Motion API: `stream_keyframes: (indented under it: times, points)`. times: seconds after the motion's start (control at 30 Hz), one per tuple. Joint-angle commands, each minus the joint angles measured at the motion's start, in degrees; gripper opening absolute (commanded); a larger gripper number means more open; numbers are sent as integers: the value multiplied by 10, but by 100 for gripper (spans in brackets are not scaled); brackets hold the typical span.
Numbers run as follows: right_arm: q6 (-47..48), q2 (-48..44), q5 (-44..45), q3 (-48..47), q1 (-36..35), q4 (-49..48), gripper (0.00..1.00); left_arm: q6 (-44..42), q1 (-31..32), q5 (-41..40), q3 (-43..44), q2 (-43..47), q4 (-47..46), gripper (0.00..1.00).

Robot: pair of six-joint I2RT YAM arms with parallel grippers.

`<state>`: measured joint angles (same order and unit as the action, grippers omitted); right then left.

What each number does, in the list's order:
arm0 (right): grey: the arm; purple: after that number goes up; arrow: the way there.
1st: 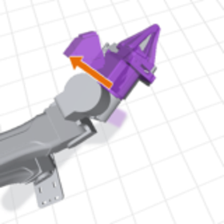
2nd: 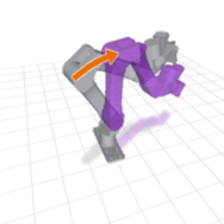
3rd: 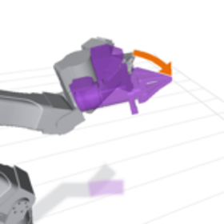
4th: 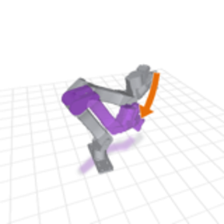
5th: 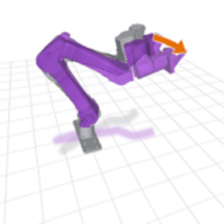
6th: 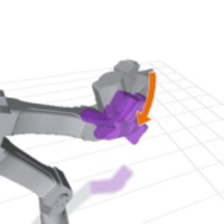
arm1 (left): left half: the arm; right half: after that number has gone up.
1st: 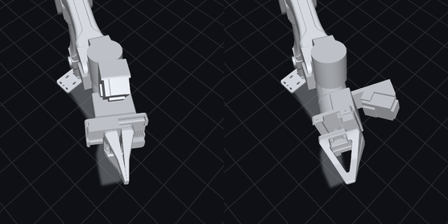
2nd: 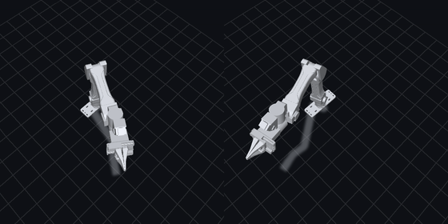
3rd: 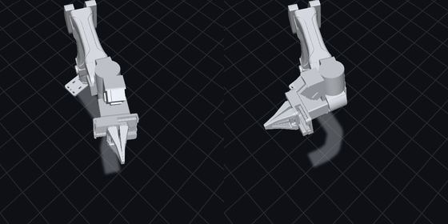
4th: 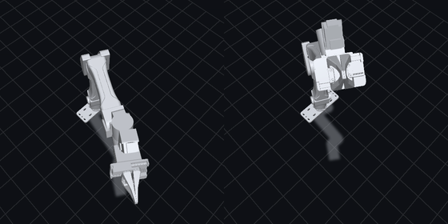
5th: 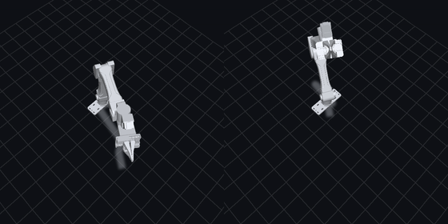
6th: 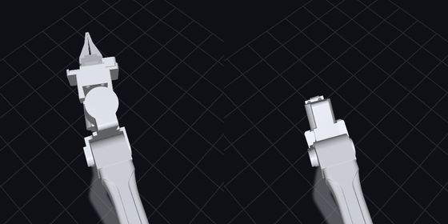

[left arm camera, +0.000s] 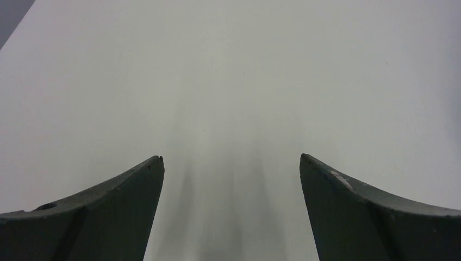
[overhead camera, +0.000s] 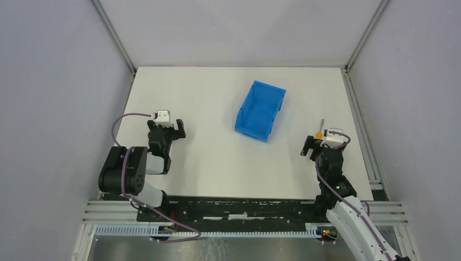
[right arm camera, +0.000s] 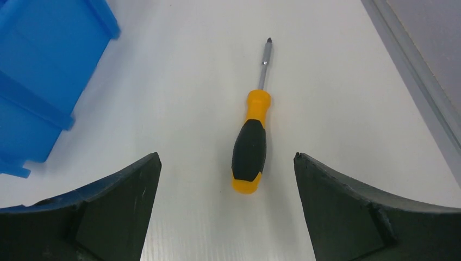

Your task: Put the screwdriver in the bin

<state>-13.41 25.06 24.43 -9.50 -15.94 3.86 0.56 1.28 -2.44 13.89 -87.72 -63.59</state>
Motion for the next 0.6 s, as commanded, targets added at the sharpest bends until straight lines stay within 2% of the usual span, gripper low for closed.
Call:
stream_keyframes:
  times: [0.0, 0.13, 0.23, 0.3, 0.4, 0.5, 0.57]
  points:
    - [-3, -20, 51, -3, 1, -45, 98, 9, -3, 3, 5, -1, -27, 100]
    - [2, -22, 60, -40, 2, -40, 98, 9, -3, 2, 5, -2, -27, 100]
    - [25, 11, 57, -98, 2, -11, 98, 9, -3, 2, 5, -1, -27, 100]
    - [22, 71, 70, -163, 3, 29, 98, 9, -3, 2, 5, -2, -27, 100]
    - [17, 217, 81, -302, 13, 134, 98, 9, -3, 2, 5, -1, -27, 100]
    - [14, 361, 6, -427, 65, 225, 98, 9, -3, 3, 5, -1, -28, 100]
    - [23, 436, -51, -471, 97, 239, 98, 9, -3, 2, 5, -2, -27, 100]
